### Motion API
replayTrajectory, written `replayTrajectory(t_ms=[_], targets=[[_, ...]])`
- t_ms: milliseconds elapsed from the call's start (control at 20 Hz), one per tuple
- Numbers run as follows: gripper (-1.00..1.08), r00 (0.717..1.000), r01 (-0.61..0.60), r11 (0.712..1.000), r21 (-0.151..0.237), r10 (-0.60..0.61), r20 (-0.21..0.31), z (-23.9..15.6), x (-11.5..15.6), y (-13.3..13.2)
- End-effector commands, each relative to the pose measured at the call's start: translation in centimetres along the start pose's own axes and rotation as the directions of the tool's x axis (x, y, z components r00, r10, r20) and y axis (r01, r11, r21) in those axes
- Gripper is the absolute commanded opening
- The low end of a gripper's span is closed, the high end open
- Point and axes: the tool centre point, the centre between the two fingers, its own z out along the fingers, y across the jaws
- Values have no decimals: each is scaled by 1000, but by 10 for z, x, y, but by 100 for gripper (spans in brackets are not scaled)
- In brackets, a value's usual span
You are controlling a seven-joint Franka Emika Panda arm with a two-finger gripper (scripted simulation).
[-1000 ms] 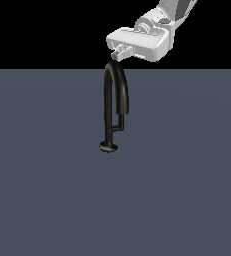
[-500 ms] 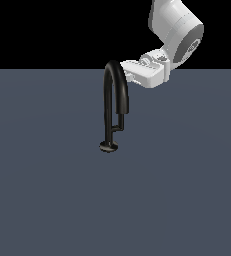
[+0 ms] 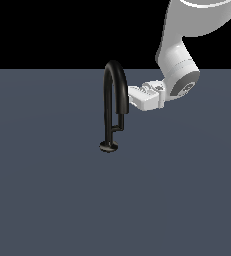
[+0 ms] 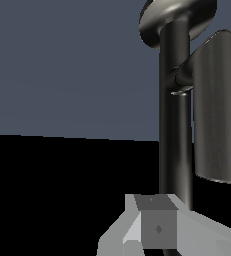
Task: Turn on the faucet by rotating a designated handle.
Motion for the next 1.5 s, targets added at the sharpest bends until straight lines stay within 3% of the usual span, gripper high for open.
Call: replayTrajectory(t_ms=[0,400,800,1450], targets=[[-100,999,-30,999,29,29,38,1,14,-3],[-100,991,-87,993,77,78,106,6,40,-5],[-100,991,-89,993,79,80,109,7,41,-5],[-100,991,-89,993,79,80,109,8,30,20]])
